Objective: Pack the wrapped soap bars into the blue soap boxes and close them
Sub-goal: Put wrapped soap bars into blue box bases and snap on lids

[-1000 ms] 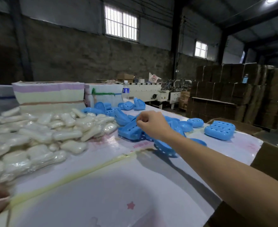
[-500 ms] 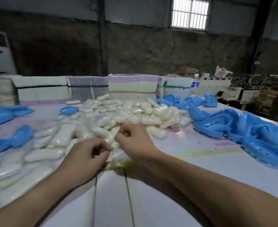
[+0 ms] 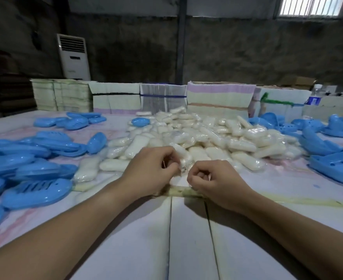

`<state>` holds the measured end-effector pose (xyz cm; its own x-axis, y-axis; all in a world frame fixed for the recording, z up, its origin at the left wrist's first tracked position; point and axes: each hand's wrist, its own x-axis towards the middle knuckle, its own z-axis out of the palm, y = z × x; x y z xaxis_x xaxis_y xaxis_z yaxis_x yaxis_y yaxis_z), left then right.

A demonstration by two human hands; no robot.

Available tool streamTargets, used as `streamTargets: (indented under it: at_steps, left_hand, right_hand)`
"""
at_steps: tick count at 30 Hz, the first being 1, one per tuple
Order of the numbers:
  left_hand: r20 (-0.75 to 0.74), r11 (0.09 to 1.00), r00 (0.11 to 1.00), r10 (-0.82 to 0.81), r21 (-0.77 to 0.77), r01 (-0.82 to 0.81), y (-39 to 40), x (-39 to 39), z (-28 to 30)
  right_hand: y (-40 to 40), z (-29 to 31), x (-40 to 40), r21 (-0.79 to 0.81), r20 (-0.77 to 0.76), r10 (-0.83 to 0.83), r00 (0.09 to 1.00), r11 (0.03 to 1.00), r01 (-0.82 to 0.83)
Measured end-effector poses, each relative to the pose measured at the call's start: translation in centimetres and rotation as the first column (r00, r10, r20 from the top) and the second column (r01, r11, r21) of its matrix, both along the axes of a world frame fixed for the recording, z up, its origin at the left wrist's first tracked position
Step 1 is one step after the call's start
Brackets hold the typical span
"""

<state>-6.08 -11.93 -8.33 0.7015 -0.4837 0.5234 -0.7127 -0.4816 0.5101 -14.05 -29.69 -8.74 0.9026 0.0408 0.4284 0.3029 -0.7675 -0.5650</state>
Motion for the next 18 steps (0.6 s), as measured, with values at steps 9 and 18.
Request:
streamTargets:
  at_steps: [9,18]
  left_hand:
    - [0.005,0.793,0.817,0.577,0.235,-0.562,5.9,9.1,2.6]
    - [-0.185,0.669,0.663,0.725,0.415,-0.616,8.5,13.0,1.3]
  right_hand:
    - [0.5,0.0,-0.1,-0.129,0.028,0.097,0.995,0.987,-0.092]
    - [0.2,0.0,-0.2,-0.139,0.042,0.147,0.988,0.980,-0.140]
